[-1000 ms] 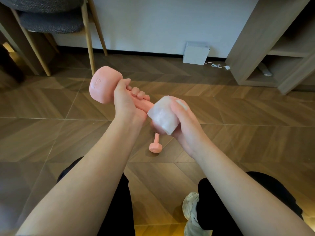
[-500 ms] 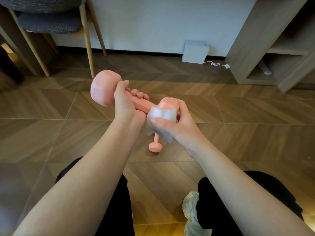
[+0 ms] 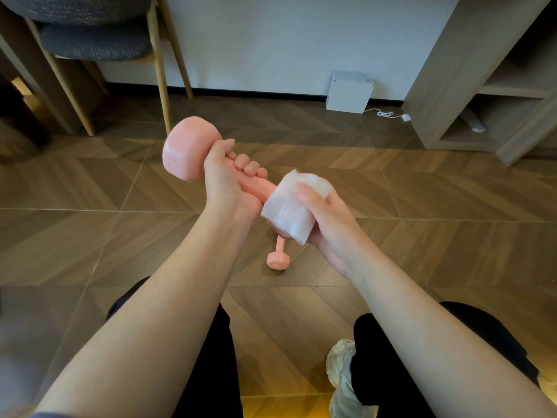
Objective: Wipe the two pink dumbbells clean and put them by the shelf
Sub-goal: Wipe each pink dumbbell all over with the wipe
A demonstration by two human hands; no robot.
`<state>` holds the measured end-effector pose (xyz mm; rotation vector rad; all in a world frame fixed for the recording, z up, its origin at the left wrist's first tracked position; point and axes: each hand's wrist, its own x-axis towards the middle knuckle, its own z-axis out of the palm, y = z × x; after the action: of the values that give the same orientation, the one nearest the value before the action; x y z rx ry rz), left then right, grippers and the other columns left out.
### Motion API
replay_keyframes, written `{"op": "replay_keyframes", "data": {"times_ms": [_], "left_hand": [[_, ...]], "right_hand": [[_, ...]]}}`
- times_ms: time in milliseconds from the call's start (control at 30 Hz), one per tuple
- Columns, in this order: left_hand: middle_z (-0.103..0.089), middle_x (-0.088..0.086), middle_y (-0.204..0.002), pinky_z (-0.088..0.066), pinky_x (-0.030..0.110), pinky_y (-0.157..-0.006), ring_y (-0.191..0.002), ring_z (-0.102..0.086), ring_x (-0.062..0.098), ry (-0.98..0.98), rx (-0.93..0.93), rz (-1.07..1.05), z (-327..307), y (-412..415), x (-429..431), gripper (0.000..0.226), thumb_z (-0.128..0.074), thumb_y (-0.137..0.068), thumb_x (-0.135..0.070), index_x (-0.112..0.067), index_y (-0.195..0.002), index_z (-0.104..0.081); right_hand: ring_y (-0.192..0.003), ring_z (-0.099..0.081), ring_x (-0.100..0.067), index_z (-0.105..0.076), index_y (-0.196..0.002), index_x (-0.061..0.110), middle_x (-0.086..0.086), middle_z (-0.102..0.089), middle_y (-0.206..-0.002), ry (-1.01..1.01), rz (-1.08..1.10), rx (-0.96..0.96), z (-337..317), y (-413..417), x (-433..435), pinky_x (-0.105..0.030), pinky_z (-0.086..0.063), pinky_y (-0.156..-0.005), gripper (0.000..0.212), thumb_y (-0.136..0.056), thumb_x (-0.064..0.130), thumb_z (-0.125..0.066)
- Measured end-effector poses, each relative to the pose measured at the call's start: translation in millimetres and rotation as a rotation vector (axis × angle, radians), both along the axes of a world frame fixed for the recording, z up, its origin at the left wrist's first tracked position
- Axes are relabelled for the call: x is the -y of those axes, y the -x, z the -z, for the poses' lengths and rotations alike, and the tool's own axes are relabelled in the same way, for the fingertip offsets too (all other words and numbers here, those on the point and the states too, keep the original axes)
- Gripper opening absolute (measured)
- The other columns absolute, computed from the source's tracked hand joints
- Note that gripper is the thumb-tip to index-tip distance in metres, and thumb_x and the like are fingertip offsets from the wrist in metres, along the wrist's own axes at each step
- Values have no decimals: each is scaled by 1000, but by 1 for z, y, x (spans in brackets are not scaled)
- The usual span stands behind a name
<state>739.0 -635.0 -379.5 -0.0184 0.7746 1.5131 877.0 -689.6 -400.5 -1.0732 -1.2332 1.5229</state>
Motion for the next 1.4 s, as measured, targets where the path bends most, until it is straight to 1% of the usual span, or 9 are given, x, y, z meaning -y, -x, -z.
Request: {"op": "replay_keyframes", "data": {"times_ms": [133, 267, 467, 667, 800, 1000, 1200, 1300, 1400], "left_hand": [[-28, -6, -52, -31, 23, -48, -43, -28, 12, -24, -22, 37, 1, -2, 2, 33, -55, -90, -18, -19, -64, -35], [-27, -5, -54, -30, 24, -49, -44, -26, 12, -54, -27, 48, 2, -3, 2, 34, -55, -90, -17, -18, -64, -34], [-26, -5, -53, -30, 24, -46, -44, -26, 12, -75, -67, 79, 4, -1, 2, 34, -54, -90, -17, -19, -61, -35], [-25, -5, -53, -31, 24, -46, -44, -26, 11, -104, -81, 93, 4, 1, 4, 33, -52, -90, -17, -20, -63, -34], [-24, -4, -55, -29, 25, -49, -45, -25, 12, -108, -110, 105, 3, 1, 4, 32, -51, -91, -17, -20, -64, -35], [-24, -4, -55, -29, 26, -52, -46, -25, 12, -133, -124, 115, 2, 3, 6, 33, -51, -91, -18, -20, -63, -35], [-25, -4, -53, -29, 25, -50, -45, -26, 12, -122, -96, 108, 2, 1, 5, 32, -51, -91, -17, -20, -64, -35], [-26, -4, -53, -29, 26, -50, -44, -27, 12, -112, -96, 111, 2, 2, 5, 32, -52, -90, -17, -20, -63, -35], [-27, -4, -52, -31, 26, -51, -45, -28, 12, -114, -101, 110, 0, 3, 5, 34, -53, -90, -17, -19, -60, -36]], "right_hand": [[-93, -67, -8, -57, -115, 30, 7, -66, -107, 91, 54, -5, 5, -3, 2, -35, -57, -79, 56, -65, 40, -80], [-90, -60, -17, -60, -115, 23, -3, -64, -104, 177, 80, -115, 3, -1, 1, -41, -46, -77, 25, -95, 39, -58], [-85, -61, -19, -62, -107, 21, -3, -65, -96, 217, -48, -169, 5, -6, -1, -33, -48, -70, 22, -89, 32, -65], [-82, -55, -19, -58, -113, 20, -4, -60, -100, 278, 43, -216, 8, 0, 0, -30, -41, -66, 33, -91, 45, -60], [-86, -57, -28, -59, -127, 15, -11, -62, -103, 440, 12, -291, 2, 2, 0, -43, -50, -80, 53, -91, 54, -56], [-81, -68, -29, -54, -129, 11, -12, -70, -96, 419, -81, -371, 0, -3, 5, -47, -56, -77, 50, -85, 28, -72], [-76, -64, -27, -58, -126, 13, -12, -68, -96, 464, 21, -336, 1, 4, 2, -44, -56, -71, 52, -94, 53, -52], [-70, -65, -26, -57, -124, 11, -11, -69, -86, 470, 14, -339, 0, 2, 2, -47, -55, -72, 44, -95, 43, -58], [-80, -68, -28, -52, -132, 10, -13, -68, -96, 415, -37, -329, -1, -1, 3, -45, -57, -72, 58, -83, 31, -73]]}}
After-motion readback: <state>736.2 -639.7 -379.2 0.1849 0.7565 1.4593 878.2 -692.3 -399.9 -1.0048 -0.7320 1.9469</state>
